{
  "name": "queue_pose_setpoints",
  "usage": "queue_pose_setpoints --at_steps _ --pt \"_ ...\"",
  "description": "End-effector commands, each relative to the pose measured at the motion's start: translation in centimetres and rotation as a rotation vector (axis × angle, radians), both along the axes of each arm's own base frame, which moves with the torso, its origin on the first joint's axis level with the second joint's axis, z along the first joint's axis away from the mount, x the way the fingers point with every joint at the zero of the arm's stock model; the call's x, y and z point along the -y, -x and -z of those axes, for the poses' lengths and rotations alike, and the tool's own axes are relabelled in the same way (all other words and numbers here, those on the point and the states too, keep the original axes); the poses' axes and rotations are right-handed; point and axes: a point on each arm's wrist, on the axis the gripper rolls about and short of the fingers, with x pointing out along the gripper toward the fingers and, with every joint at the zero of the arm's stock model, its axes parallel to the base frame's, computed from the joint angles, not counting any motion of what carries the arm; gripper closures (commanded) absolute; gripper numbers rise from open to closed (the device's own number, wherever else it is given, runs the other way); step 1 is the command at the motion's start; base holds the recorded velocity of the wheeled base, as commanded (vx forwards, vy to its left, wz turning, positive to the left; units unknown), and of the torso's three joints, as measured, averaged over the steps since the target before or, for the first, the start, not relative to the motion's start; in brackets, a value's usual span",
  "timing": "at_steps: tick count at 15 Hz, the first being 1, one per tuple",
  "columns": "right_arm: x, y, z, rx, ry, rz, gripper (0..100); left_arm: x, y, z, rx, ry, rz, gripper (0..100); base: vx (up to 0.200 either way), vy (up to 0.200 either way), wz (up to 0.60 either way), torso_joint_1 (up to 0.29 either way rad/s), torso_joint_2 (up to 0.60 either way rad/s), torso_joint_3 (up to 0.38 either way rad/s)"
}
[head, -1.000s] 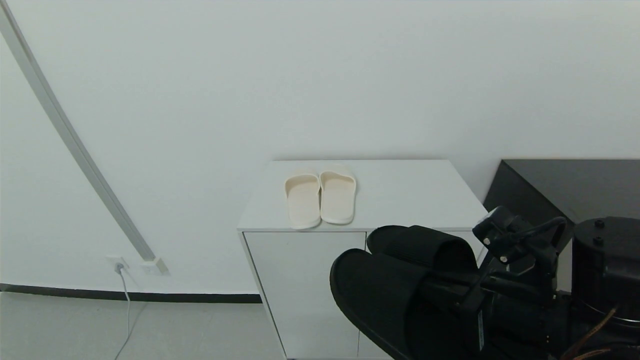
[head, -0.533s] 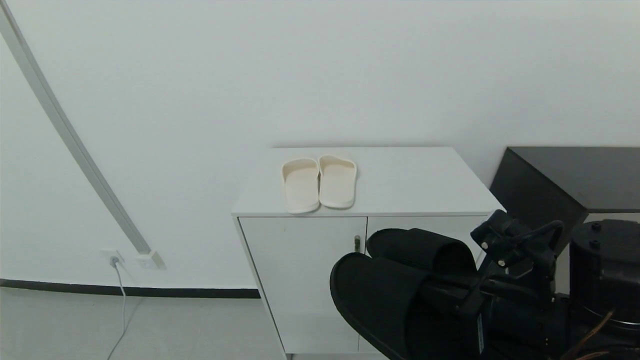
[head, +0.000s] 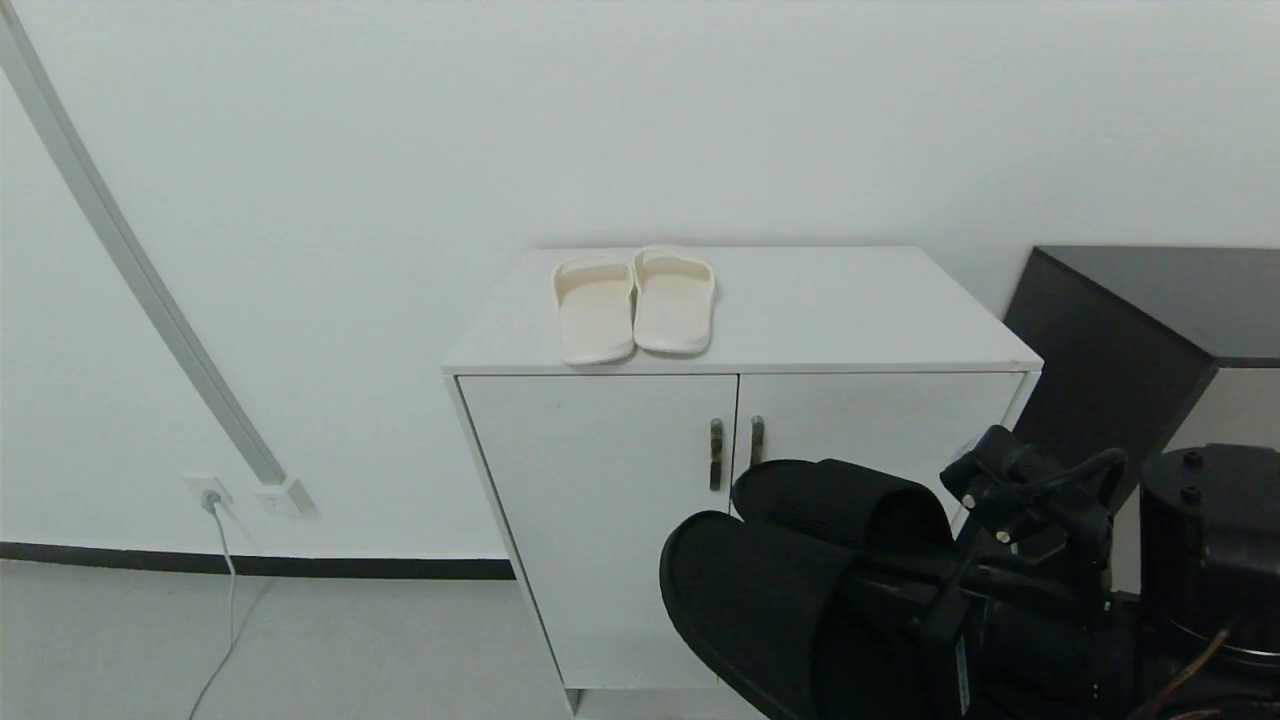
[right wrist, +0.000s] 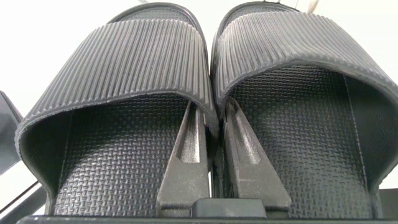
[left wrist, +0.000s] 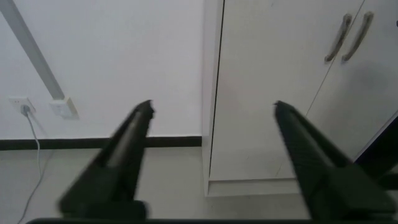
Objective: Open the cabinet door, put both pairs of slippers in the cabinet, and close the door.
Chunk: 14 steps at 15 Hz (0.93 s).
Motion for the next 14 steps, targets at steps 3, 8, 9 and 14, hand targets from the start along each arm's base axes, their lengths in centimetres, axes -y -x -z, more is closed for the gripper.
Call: queue_pose_setpoints --at_steps 3,8,9,14 --pt "0.08 0.09 0.19 0.007 0.005 -0.005 100 0.0 -0.01 0.0 -0.001 0.0 -0.001 0 0.0 0.0 0.0 -0.198 0.52 0.315" --pt "0.09 0.09 0.25 0.01 0.003 -0.003 100 0.0 -0.01 0.0 -0.001 -0.002 -0.001 0 0.0 0.0 0.0 -0.173 0.5 0.32" --pt "0.11 0.11 0.22 0.011 0.002 -0.003 100 0.0 -0.01 0.0 -0.001 -0.002 0.001 0 0.0 0.0 0.0 -0.163 0.48 0.33" --pt "0.08 0.41 0.56 0.003 0.012 -0.015 100 0.0 -0.01 0.0 -0.001 -0.006 0.001 0 0.0 0.0 0.0 -0.126 0.47 0.336"
